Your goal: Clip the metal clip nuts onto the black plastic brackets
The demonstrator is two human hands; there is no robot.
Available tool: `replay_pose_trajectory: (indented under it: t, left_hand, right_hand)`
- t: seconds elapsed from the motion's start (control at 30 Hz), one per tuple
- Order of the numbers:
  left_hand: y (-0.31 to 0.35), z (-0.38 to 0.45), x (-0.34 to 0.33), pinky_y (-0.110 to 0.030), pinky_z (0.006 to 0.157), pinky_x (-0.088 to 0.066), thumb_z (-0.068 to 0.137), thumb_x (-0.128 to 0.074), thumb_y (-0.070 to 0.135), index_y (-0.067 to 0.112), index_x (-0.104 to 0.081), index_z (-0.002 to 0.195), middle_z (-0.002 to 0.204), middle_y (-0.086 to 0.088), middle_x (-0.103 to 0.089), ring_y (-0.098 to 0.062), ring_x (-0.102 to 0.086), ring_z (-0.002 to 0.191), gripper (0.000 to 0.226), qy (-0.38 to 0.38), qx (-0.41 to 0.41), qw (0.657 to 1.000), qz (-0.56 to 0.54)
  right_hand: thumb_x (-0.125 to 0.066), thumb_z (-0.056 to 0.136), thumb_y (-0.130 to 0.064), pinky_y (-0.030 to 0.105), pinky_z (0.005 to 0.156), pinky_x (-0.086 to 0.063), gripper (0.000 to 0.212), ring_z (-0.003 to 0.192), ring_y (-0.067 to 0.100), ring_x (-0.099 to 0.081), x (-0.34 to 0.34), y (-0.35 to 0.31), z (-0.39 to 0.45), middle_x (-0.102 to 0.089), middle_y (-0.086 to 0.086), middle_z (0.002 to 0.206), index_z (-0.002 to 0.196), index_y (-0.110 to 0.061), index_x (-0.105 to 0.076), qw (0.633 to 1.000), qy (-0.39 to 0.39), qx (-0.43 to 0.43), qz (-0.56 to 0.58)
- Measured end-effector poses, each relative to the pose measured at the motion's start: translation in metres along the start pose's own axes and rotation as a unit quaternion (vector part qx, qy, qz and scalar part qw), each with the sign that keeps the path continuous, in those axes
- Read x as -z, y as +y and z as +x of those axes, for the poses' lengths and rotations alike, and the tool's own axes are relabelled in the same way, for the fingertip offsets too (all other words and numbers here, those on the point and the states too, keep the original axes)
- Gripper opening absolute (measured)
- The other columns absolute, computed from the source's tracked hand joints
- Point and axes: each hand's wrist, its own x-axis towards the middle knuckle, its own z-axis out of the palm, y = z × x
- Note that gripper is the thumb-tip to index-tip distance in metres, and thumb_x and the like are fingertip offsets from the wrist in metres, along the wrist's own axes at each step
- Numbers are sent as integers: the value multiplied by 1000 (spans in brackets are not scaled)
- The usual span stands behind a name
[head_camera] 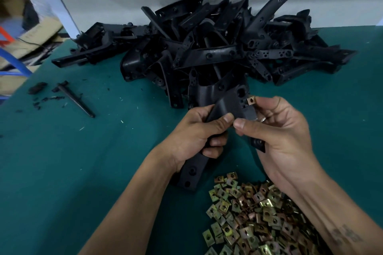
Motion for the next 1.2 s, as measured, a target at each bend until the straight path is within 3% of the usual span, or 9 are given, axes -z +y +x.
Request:
replay_pose_trajectory:
  t: [0.1,0.23,0.3,0.37,0.53,0.7,0.8,1.0,1.2]
  left_hand:
    - [-1,1,0,-16,38,-31,97,-55,16,3,-54,98,77,-7,-52,-6,-36,51,14,-1,1,1000,-13]
    - [-2,1,2,-16,38,-32,97,-55,17,5,-56,91,77,-5,-59,-6,-37,50,14,-10,-1,1000,-17]
    - [-1,0,3,-15,37,-32,98,-54,16,9,-61,89,81,-6,-63,-5,-37,50,14,-11,-1,1000,-26]
    - [-2,1,4,-15,37,-31,98,-54,15,11,-63,87,81,-5,-64,-5,-37,50,15,-10,1,999,-34]
    - [-4,2,3,-15,37,-31,100,-53,15,11,-64,90,78,-3,-63,-5,-37,50,15,-16,1,999,-31]
    - [-3,1,3,-15,38,-32,99,-53,16,7,-59,89,74,-1,-61,-5,-39,50,15,-26,-2,999,-21]
    - [-3,1,3,-16,37,-31,98,-54,17,8,-61,84,74,-4,-59,-5,-37,49,18,-23,-3,1000,-17]
    - [-2,0,4,-16,37,-28,100,-52,16,6,-55,86,70,-4,-53,-6,-34,49,18,1,-4,1000,-11]
    - [-2,0,2,-16,37,-27,97,-55,18,6,-55,84,70,-4,-49,-7,-31,49,18,8,-1,1000,1]
  right_hand:
    - [-88,48,-9,26,64,-57,50,70,18,-69,1,1,1,-66,12,85,92,-15,-65,1000,1,-19,13]
    - [-92,48,-5,26,64,-58,46,68,17,-70,3,0,3,-72,4,80,85,-23,-71,1000,-21,-4,-4]
    - [-92,54,5,27,69,-59,51,73,18,-70,5,-1,4,-73,2,88,85,-32,-74,999,-36,4,-32]
    - [-83,62,1,28,76,-59,47,82,19,-69,7,0,4,-73,0,97,87,-38,-74,997,-50,14,-53]
    - [-84,66,-5,44,89,-55,45,101,36,-63,9,0,3,-69,7,110,90,-40,-70,993,-58,27,-102]
    - [-89,59,-17,44,74,-57,41,79,36,-62,7,-2,3,-71,3,106,86,-38,-68,995,-64,22,-78]
    - [-89,62,-6,46,75,-58,44,79,38,-62,6,-1,3,-71,4,107,85,-37,-69,995,-58,26,-78]
    - [-72,71,6,31,83,-59,45,89,19,-69,4,-5,2,-72,-4,104,106,-18,-57,990,-116,10,-80]
    - [-68,71,8,23,73,-56,43,81,10,-68,1,-5,1,-71,-7,96,103,-16,-53,990,-102,33,-94]
